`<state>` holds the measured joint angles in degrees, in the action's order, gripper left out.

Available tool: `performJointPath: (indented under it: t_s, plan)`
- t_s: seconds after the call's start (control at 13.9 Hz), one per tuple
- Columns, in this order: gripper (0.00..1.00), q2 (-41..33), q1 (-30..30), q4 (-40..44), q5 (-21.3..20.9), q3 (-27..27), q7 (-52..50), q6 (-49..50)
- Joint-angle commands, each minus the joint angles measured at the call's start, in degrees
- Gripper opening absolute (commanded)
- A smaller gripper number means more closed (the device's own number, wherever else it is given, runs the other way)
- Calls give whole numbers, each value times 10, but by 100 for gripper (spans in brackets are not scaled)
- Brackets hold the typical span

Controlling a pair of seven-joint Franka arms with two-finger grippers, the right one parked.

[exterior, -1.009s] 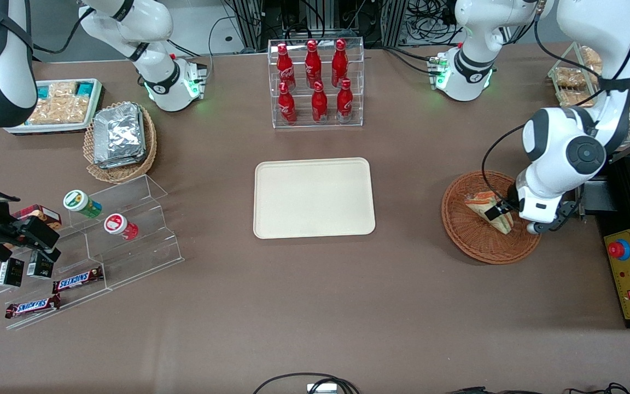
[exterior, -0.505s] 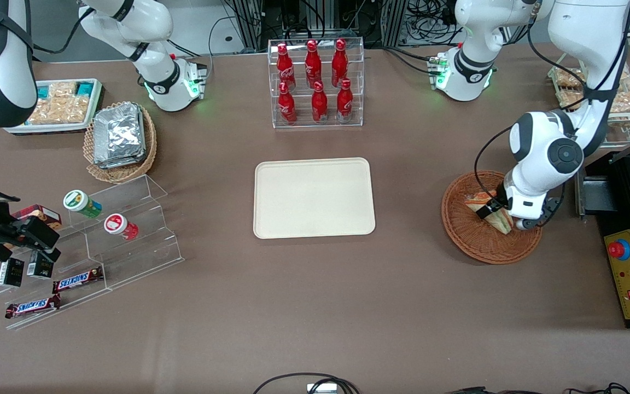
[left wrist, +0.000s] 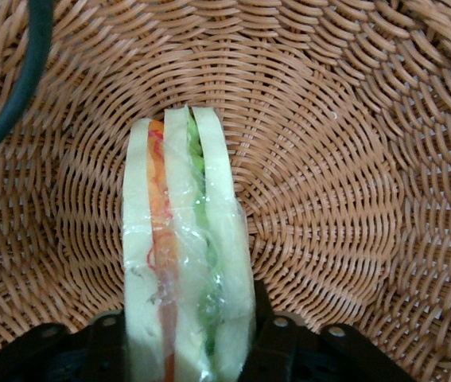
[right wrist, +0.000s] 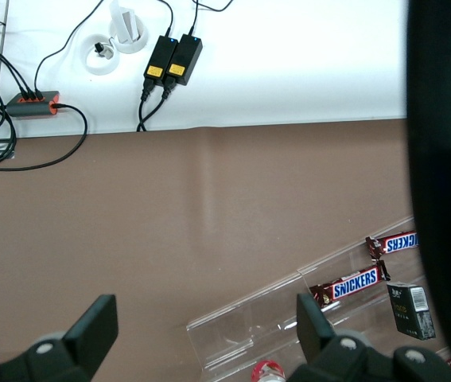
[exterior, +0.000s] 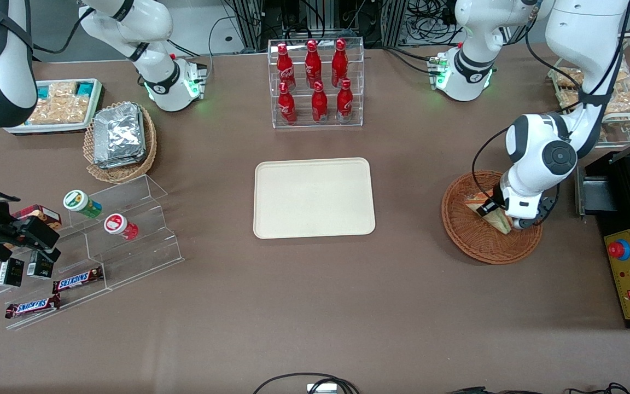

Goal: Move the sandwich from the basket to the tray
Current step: 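Lift the sandwich out of the basket with the left gripper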

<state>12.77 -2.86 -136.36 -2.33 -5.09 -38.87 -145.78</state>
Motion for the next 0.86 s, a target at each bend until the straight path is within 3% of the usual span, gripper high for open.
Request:
performJointPath:
  t_s: [0.0, 0.29, 0.5, 0.79]
  plan:
    - [0, -2, -2, 3, -7, -1, -16, -5]
    - [0, -41, -1, 49, -7, -4, -6, 99]
    - [0, -50, 14, 155, -8, -9, 20, 251]
    - [0, -45, 54, 264, -4, -28, 20, 337]
